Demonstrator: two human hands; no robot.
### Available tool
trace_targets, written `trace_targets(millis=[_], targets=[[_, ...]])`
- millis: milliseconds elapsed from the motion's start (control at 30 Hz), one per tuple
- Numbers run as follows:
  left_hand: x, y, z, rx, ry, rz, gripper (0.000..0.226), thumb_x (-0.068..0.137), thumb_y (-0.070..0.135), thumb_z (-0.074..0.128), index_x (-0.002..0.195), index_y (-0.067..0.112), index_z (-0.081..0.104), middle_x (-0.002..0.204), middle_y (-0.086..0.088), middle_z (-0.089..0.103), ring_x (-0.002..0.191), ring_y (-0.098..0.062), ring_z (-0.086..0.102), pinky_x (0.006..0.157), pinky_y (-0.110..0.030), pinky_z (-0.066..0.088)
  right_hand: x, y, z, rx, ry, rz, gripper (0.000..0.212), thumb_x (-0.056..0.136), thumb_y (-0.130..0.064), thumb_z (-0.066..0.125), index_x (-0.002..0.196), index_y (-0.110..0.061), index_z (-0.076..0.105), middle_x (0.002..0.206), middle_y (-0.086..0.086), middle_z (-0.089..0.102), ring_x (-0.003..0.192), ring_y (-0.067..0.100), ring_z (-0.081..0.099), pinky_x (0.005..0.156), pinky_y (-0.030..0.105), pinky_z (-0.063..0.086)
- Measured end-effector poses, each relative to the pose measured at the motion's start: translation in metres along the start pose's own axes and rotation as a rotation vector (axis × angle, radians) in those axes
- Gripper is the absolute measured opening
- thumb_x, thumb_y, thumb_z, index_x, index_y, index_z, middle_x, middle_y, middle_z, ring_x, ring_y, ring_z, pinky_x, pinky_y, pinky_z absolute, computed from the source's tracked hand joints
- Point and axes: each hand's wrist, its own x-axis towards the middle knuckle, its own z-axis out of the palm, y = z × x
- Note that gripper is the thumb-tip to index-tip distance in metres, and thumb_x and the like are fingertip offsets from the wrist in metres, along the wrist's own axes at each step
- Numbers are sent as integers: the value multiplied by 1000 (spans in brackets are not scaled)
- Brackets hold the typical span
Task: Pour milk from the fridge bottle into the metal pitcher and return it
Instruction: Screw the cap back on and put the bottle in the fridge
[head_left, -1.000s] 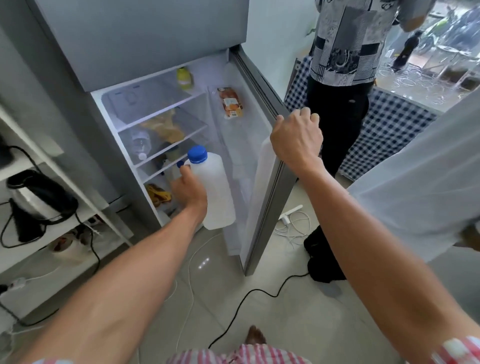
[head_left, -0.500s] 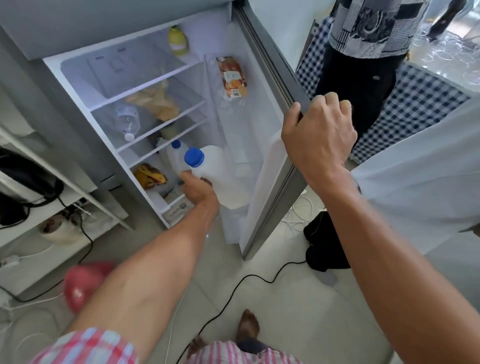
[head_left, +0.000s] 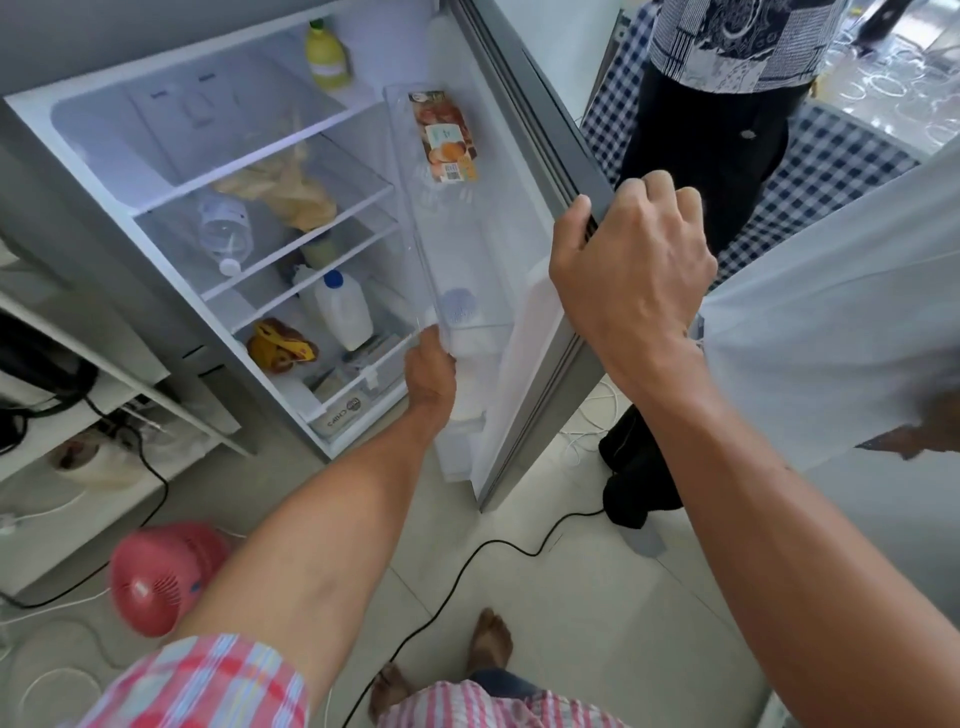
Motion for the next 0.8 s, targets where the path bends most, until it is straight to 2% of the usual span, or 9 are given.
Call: trace_targets(millis=[133, 233, 400, 500, 567, 633, 667, 700, 800], targets=[[-2, -6, 1, 220, -134, 101, 35, 99, 7, 41, 64, 13, 43, 59, 0, 47, 58, -14, 40, 60, -31, 34, 0, 1, 0, -6, 4, 2, 42, 96, -40, 47, 82, -4, 63, 92, 12, 64, 90, 32, 57, 59, 37, 32], [-5, -5, -8, 326, -144, 115, 38, 100, 14, 44, 62, 18, 46, 65, 1, 55, 65, -17, 47, 63, -31, 36, 1, 1, 0, -3, 14, 9, 41, 95, -40, 47, 81, -4, 62, 91, 12, 64, 90, 32, 57, 59, 37, 31], [-24, 12, -25, 328, -60, 272, 32, 110, 30, 39, 89, 15, 58, 92, -8, 64, 84, -17, 57, 79, -36, 47, -1, -1, -3, -1, -6, 19, 43, 96, -40, 45, 85, -3, 64, 94, 12, 64, 93, 32, 57, 61, 37, 34], [-35, 34, -34, 280, -17, 373, 35, 111, 36, 38, 99, 12, 61, 99, -11, 63, 90, -18, 58, 86, -36, 48, -2, -4, -5, 16, -45, 30, 44, 98, -40, 43, 93, -3, 66, 101, 13, 65, 98, 32, 57, 65, 37, 38], [-46, 50, -41, 272, -28, 438, 36, 111, 37, 36, 95, 16, 61, 96, -7, 63, 87, -10, 58, 82, -28, 47, -5, -10, -9, 36, -79, 42, 44, 100, -39, 42, 100, -2, 66, 107, 14, 66, 101, 33, 59, 69, 38, 40], [-56, 67, -50, 267, -16, 500, 35, 112, 37, 35, 89, 28, 60, 88, 9, 63, 80, 8, 57, 74, -10, 43, -10, -22, -15, 66, -112, 49, 43, 102, -37, 43, 108, -1, 65, 111, 16, 67, 102, 34, 61, 72, 38, 42], [-60, 76, -55, 275, -17, 516, 35, 111, 39, 35, 89, 30, 61, 88, 13, 65, 80, 12, 59, 72, -7, 43, -13, -30, -17, 83, -136, 55, 43, 103, -36, 43, 111, 0, 65, 113, 17, 66, 103, 35, 62, 73, 38, 43], [-63, 82, -61, 284, -33, 521, 37, 111, 41, 35, 92, 29, 65, 90, 12, 68, 84, 11, 61, 75, -10, 45, -16, -38, -20, 108, -163, 64, 42, 104, -35, 43, 113, 0, 64, 114, 17, 66, 102, 35, 62, 73, 38, 42], [-69, 96, -81, 307, -90, 509, 50, 109, 50, 33, 105, 16, 70, 99, -3, 74, 96, -15, 67, 92, -40, 51, -21, -66, -28, 233, -276, 122, 34, 104, -30, 41, 108, -2, 60, 103, 11, 59, 89, 29, 53, 72, 36, 34]])
